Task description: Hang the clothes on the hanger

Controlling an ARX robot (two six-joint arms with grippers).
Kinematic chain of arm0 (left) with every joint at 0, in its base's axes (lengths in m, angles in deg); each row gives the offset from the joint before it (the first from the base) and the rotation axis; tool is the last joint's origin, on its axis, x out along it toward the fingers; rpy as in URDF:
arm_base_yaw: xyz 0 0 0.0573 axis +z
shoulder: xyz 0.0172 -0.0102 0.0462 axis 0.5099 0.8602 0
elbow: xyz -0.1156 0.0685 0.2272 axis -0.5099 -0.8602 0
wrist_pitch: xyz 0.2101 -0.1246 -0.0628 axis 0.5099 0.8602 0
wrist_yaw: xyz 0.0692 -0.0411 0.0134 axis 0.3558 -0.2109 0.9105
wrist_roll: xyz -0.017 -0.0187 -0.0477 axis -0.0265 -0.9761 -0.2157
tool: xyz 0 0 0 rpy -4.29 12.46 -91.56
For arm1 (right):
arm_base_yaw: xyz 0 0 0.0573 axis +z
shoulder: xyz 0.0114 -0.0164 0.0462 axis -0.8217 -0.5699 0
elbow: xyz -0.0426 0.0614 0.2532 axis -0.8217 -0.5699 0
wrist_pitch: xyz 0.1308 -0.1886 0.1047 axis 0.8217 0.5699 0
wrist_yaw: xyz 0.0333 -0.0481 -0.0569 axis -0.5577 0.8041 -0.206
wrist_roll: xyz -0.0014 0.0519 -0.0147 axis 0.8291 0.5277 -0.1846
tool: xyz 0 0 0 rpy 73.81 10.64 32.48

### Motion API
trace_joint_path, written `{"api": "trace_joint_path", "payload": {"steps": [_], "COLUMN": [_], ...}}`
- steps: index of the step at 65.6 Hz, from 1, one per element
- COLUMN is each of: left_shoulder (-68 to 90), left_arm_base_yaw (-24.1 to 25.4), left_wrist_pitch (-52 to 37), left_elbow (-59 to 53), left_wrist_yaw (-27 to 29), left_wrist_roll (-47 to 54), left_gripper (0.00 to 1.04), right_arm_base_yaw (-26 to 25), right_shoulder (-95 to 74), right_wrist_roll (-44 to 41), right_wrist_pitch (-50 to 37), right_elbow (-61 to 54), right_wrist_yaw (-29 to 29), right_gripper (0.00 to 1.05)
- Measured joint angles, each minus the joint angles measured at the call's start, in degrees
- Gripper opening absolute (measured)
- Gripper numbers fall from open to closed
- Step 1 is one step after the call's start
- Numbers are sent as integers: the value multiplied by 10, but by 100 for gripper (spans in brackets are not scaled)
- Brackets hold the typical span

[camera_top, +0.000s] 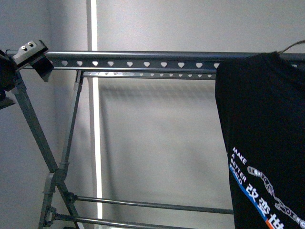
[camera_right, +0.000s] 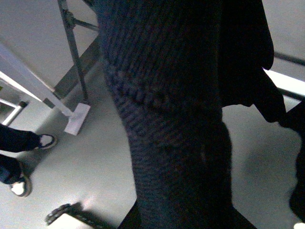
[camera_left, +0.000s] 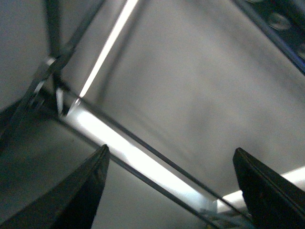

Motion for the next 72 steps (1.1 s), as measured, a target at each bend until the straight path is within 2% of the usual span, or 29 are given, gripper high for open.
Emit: {"api": "trace_joint_path", "payload": {"steps": [1,5,13,29,38,54,72], "left_shoulder": [-6,-57,-139,-211,-268,-343,-426], "left_arm_base_yaw": [0,-5,-9,-6,-6,-6,-6], "left_wrist_pitch": [-18,-122,-213,-282,-311,-323,-307], "left_elbow": [-14,-111,-245,-429,-503,-598,-662], "left_wrist_yaw": [-8,-29,-32,-29,-30,-30,-30], "left_wrist_roll": [9,148,264,304,310,312,312], "left_gripper": [78,64,42,2,4,4,4], "right_arm_base_yaw": [1,3,5,42,66,72,56], "right_shoulder": [-2,-21,-74,-165,-234,-362,-437], "right_wrist_roll": [7,44,116,213,275,343,389], "right_wrist_pitch": [1,15,42,49,68,116,133], "right_elbow": [0,5,57,197,329,508,610], "right_wrist_yaw": [3,5,17,48,68,116,151], "right_gripper": [8,8,8,8,8,8,8]}}
